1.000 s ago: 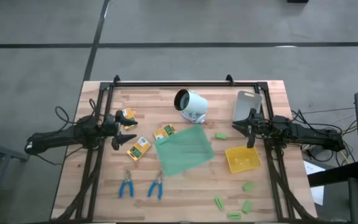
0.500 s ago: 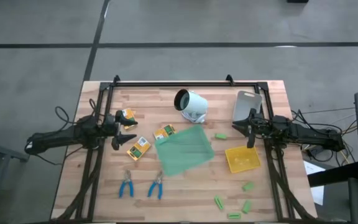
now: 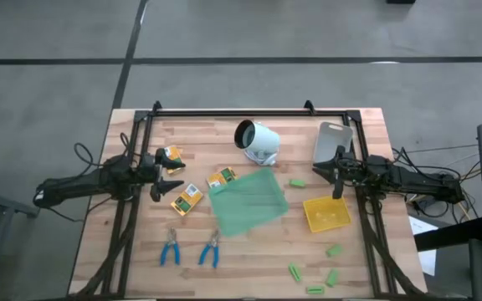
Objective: Pick & Place School Supplies
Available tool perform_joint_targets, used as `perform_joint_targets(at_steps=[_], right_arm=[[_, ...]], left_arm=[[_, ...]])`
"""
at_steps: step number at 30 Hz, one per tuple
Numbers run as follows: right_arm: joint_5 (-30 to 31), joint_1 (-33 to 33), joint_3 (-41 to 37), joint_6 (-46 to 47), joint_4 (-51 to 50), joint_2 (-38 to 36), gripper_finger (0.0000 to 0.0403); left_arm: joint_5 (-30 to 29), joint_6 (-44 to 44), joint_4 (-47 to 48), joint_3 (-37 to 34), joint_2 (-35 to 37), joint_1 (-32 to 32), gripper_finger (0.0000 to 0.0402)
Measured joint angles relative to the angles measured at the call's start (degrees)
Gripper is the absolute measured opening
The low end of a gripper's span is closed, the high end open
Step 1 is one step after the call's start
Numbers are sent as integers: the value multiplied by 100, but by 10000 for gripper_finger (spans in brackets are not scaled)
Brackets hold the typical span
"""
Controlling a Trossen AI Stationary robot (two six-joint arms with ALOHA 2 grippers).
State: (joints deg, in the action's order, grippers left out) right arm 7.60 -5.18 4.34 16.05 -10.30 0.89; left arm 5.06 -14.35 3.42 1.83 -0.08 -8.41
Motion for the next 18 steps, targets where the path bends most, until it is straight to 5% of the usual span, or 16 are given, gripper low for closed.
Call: perform_joint_targets(at_steps=[18], right_arm=[[-1,1,0,0,1,0,82]], left_arm=[[3,-3,-220,-24,-2,0,328]])
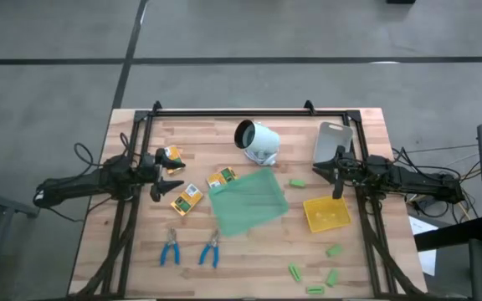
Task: Pick & Place School Supplies
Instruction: Put the blue plier into the gray bin
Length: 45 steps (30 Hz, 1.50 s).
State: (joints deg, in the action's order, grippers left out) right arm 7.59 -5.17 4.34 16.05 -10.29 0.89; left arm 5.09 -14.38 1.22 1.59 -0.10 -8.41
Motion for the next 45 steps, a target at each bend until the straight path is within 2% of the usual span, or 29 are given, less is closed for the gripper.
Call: perform_joint_targets(at_steps=[4,22,28,41,45], right_arm=[[0,-1,0,0,-2,-1,82],[-1,0,-1,0,0,0,82],[-1,0,-1,0,-2,-1,82],[-1,-1,0,0,-2,0,82],[-1,-2,0,0,0,1,82]], left_arm=[[30,-292,-125,-16,0,-1,328],[24,-418,-33,-11,0,-1,328],[-580,-582,-18,-9,0,-1,328],[-1037,-714,41,11,-64,1,328],[-1346,-729,-293,-8,-78,-1,328]])
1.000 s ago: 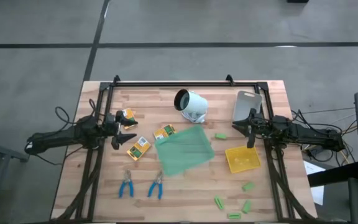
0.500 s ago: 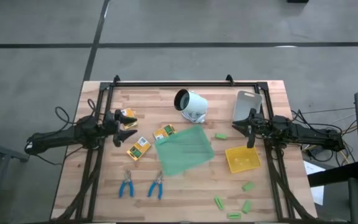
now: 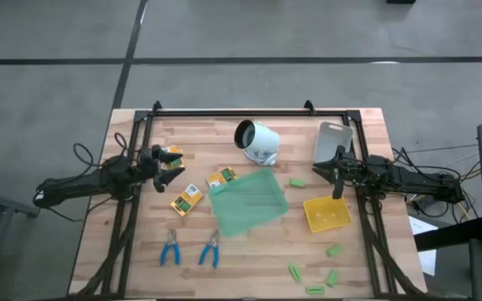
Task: Pick & Place School Supplies
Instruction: Put the blue plier into the gray bin
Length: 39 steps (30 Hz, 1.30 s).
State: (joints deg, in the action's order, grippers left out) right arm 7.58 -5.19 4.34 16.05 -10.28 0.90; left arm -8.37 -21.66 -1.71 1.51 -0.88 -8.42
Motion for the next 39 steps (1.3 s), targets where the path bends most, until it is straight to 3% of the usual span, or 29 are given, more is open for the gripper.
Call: perform_joint_targets(at_steps=[9,18,23,27,32,39], right_arm=[[0,2,0,0,-2,0,82],[0,1,0,0,0,-1,82],[0,0,0,0,0,-1,82],[0,1,0,0,0,-2,82],[0,2,0,0,-2,-2,82],[0,2,-2,0,0,0,82]], left_arm=[[-69,192,325,650,-303,2,328],[-220,-89,1350,1786,-1556,2,328],[-351,-248,1732,2684,-2389,2,328],[-628,-300,2733,3744,-2951,0,328],[-520,-1089,4151,4818,-3676,28,328],[-198,-2463,5356,5543,-4428,330,328]])
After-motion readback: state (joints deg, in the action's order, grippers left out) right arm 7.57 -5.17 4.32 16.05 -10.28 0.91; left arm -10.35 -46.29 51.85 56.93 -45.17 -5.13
